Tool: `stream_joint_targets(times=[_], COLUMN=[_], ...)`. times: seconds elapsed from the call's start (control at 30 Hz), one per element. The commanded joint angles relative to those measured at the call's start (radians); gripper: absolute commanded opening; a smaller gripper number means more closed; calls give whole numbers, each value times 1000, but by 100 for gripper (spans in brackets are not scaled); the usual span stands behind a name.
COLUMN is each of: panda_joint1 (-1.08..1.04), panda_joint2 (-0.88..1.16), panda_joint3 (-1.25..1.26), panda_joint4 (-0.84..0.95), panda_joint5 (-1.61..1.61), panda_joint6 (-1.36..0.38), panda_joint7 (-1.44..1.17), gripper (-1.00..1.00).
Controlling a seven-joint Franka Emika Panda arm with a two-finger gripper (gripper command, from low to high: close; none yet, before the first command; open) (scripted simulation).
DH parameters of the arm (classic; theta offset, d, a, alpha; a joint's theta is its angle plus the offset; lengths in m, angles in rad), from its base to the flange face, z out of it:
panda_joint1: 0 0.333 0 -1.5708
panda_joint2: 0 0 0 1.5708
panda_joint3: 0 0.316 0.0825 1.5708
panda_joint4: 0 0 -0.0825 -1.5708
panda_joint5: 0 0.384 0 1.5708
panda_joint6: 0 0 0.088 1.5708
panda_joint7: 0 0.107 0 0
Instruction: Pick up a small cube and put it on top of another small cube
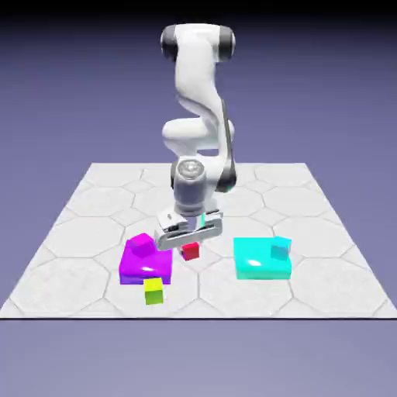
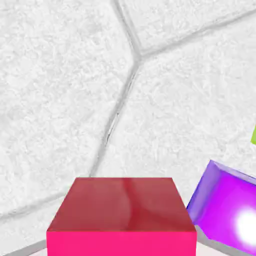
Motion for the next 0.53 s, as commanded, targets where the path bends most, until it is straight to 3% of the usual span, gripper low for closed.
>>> stream_joint_targets(times=[0.0, 0.23, 0.4, 0.43, 0.5], panda_joint1=[11, 70, 12, 12, 26], panda_joint2=[20, 132, 283, 283, 247], panda_joint3=[-29, -193, -126, -126, -142], panda_joint4=[36, 246, 225, 225, 230], panda_joint5=[9, 74, 166, 166, 144], panda_joint6=[-18, -122, 40, 40, 1], panda_joint7=[-10, -73, -134, -134, -119], gripper=[-100, -100, -100, 100, 100])
